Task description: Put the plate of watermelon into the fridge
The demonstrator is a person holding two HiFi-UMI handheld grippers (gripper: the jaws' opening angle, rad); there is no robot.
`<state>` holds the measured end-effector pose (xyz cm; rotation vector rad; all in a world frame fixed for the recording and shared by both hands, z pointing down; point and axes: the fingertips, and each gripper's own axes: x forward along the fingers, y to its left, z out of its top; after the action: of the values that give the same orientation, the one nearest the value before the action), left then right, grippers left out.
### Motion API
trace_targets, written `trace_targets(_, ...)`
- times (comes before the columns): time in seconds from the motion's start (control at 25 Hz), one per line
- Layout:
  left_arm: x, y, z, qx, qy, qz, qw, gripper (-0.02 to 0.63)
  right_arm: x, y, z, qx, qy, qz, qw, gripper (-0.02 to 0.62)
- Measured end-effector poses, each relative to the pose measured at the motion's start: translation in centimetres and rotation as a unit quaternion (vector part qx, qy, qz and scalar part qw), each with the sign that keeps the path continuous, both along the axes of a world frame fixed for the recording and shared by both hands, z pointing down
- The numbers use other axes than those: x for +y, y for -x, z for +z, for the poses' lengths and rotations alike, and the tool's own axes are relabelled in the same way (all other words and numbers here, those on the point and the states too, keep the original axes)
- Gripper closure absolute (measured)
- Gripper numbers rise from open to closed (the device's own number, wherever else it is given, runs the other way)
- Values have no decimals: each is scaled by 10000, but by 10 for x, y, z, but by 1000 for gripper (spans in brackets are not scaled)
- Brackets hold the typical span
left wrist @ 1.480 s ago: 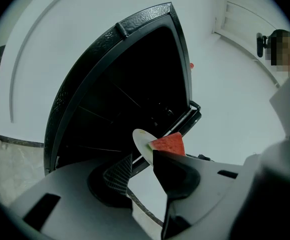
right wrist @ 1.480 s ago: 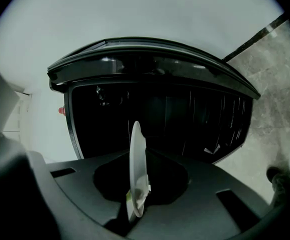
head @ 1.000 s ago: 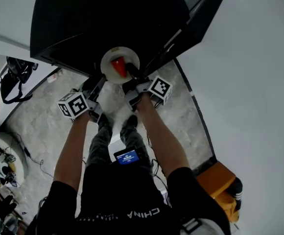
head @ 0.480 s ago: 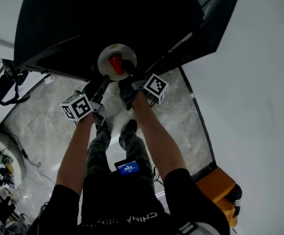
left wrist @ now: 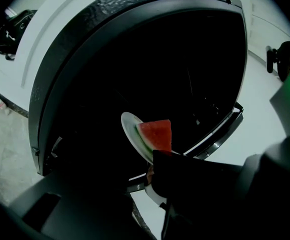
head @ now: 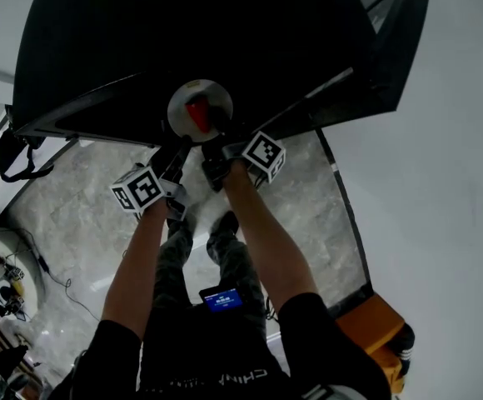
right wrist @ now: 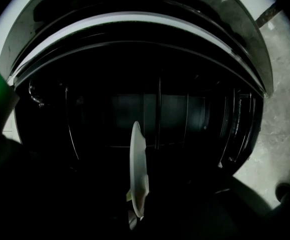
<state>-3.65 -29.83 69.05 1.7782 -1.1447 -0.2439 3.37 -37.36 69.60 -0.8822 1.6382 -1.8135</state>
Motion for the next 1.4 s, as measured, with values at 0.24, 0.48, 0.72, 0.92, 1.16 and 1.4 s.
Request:
trace_targets(0.24, -6, -6, 3, 303, 80, -24, 9995, 488, -4, 10, 7, -127, 22, 44, 9999, 563)
trace_targets(0.48, -16, -8, 7, 330, 244, -160, 9990, 488, -7, 20, 9, -106, -15, -9, 9999, 563)
trace_targets(0.72, -23, -12, 4, 445, 24, -235, 9987, 488, -9, 20, 7, -43, -108, -15, 9999, 563)
trace_targets(0.92, -28, -11, 6, 514, -5, -402, 9979, 491, -11, 18, 6, 25, -155, -252, 9996, 563)
trace_targets(1.16, -35, 1, 4, 467, 58, -740, 9961, 503, -12, 18, -6, -83, -329, -523, 9981, 487)
trace_targets(1.4, -45, 9, 3, 695, 30, -1136, 9911, 544, -5, 23, -7, 168, -379, -949, 9946, 408)
